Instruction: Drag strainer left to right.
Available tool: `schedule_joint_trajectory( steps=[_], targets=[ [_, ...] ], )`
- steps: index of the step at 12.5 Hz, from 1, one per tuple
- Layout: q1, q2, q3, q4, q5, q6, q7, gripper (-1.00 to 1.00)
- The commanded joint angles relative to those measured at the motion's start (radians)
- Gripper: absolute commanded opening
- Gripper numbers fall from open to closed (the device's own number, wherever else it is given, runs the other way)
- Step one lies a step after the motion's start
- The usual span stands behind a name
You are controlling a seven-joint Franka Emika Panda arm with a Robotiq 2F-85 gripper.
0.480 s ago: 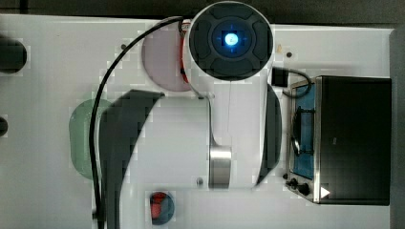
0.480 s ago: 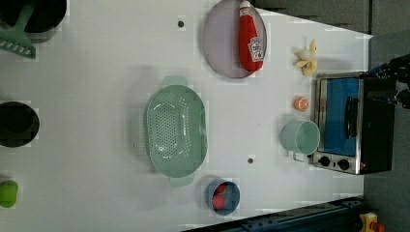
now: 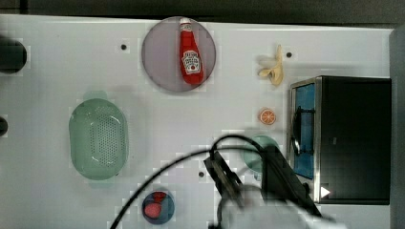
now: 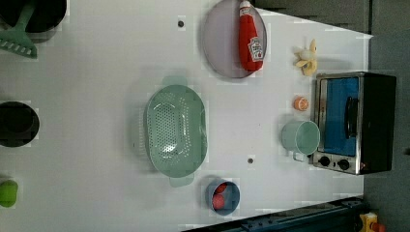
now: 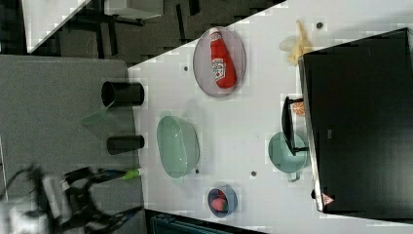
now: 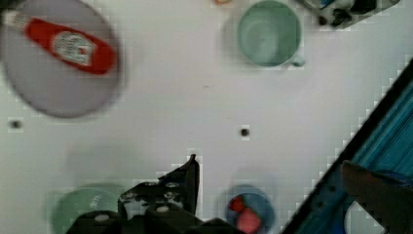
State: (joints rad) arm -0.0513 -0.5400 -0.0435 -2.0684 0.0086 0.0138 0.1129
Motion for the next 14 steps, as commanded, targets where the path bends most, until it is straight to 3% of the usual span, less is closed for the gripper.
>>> schedule_joint_trajectory(
  steps=[1, 4, 10, 14],
  targets=[
    [0.08, 0.091, 0.088, 0.027, 0.064, -0.003, 0.051, 1.0],
    [0.099, 0.161, 0.229, 0.027, 0.071, 0.053, 0.227, 1.0],
    [0.104, 0.406, 0.538, 0.014, 0.068, 0.335, 0.788, 1.0],
    [0.106, 0.619, 0.64, -0.003, 0.011, 0.539, 1.119, 1.0]
  ],
)
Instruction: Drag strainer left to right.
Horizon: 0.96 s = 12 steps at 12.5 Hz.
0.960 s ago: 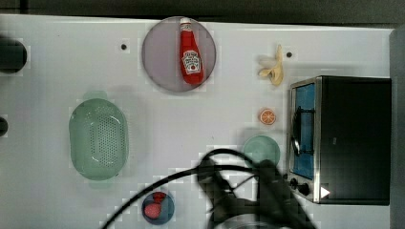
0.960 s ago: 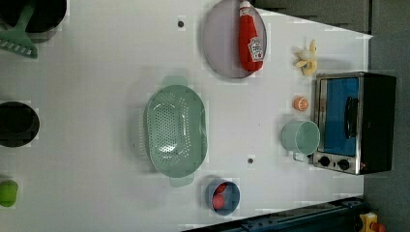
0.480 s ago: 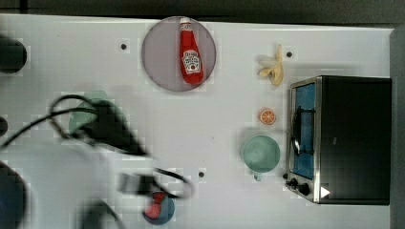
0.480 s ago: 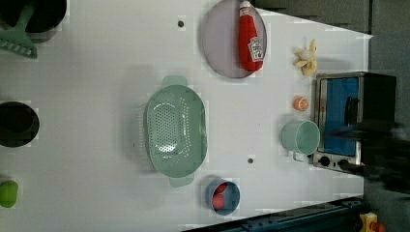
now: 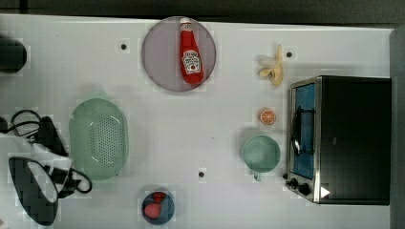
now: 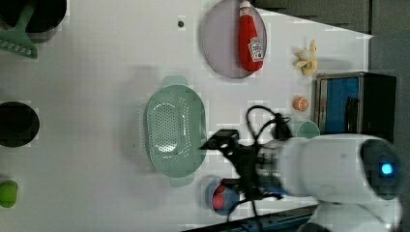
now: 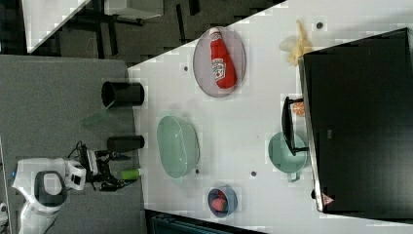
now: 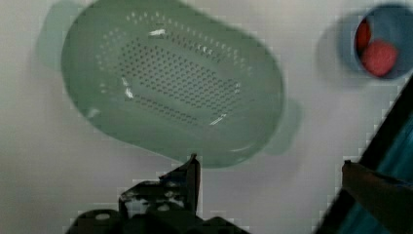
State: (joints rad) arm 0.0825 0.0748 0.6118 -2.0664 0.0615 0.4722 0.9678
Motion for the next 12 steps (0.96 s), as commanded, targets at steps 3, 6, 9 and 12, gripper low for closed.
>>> schedule_joint_trajectory(
  steps=[3, 6, 9, 12],
  targets=[
    [-0.019, 0.161, -0.011, -0.009, -0.158, 0.19, 0.38, 1.0],
    [-0.01, 0.296, -0.025, -0.009, -0.226, 0.329, 0.443, 1.0],
    [0.013, 0.391, -0.063, -0.009, -0.27, 0.422, 0.483, 1.0],
    [0.064, 0.46, -0.135, -0.008, -0.288, 0.491, 0.486, 1.0]
  ],
)
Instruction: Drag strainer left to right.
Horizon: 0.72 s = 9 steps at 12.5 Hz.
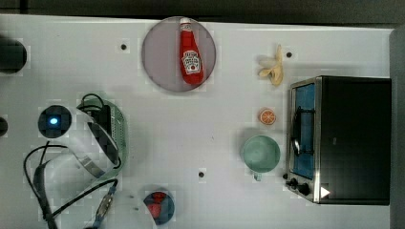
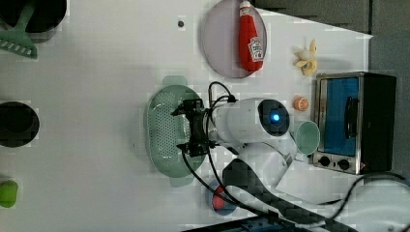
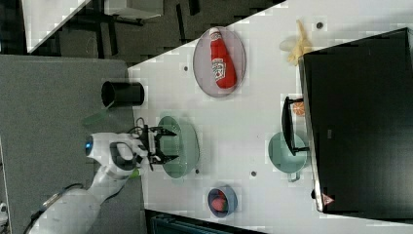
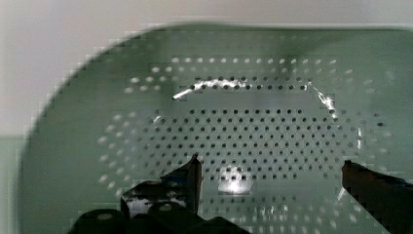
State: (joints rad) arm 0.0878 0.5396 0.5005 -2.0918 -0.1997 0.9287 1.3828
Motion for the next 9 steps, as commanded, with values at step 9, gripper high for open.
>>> schedule_joint_trajectory(
  steps=[9],
  targets=[
    [0.106, 0.022, -0.149, -0.005, -0.027, 0.089, 0.071, 1.0]
  ],
)
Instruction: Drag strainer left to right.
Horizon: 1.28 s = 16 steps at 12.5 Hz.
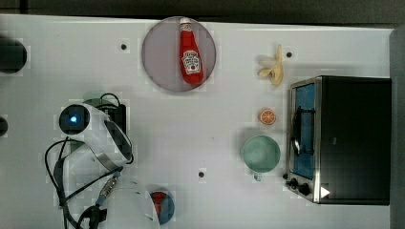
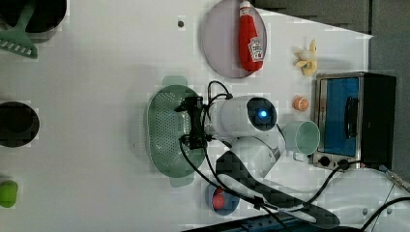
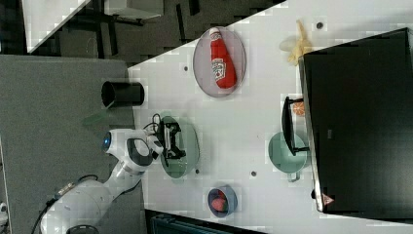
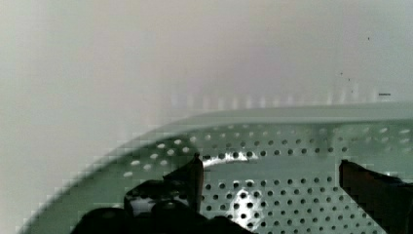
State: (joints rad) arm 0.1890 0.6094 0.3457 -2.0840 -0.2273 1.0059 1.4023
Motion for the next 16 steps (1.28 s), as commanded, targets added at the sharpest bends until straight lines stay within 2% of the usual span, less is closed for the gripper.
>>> schedule_joint_trajectory(
  steps=[1, 5, 9, 16],
  targets=[
    [0.0, -0.049, 0.001, -0.017, 0.001, 0.016, 0.052, 1.0],
    [-0.037, -0.054, -0.005, -0.025, 0.001, 0.015, 0.051, 1.0],
    [-0.085, -0.093, -0.004, -0.082, 0.0, 0.019, 0.009, 1.0],
    [-0.204, -0.155, -0.011, -0.166, -0.001, 0.031, -0.164, 1.0]
  ],
)
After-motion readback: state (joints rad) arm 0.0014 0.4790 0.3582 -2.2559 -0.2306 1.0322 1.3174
